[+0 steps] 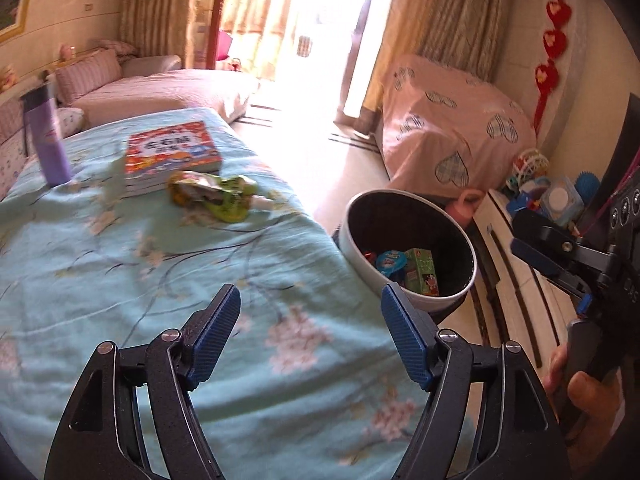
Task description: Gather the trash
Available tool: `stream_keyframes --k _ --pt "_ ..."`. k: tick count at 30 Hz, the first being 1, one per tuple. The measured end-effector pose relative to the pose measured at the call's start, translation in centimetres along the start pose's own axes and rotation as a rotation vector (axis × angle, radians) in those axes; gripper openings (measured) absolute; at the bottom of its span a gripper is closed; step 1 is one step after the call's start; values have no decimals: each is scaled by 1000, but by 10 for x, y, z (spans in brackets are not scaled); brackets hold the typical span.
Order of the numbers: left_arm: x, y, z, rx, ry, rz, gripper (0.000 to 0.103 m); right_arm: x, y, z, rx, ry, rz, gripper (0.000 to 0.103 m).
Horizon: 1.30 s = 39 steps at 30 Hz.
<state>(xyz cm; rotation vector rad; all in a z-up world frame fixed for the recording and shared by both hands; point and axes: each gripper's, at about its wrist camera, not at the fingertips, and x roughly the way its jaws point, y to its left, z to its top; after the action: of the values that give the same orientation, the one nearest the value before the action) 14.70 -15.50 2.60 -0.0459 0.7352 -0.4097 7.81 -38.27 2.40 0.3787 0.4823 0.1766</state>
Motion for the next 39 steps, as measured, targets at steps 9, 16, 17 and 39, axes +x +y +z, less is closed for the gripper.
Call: stream_keyframes --k 9,16,17,39 --pt "-74 31 -38 -45 -202 106 96 -28 57 -37 -111 -81 -29 103" --pt "-108 42 -79 -32 -371 255 103 -51 92 -72 -318 -231 -143 103" --pt "-109 44 -85 -28 -376 266 103 -50 92 -79 -329 -232 -149 103" --pt "-110 58 -124 2 -390 415 103 -25 84 -126 -307 -181 -152 103"
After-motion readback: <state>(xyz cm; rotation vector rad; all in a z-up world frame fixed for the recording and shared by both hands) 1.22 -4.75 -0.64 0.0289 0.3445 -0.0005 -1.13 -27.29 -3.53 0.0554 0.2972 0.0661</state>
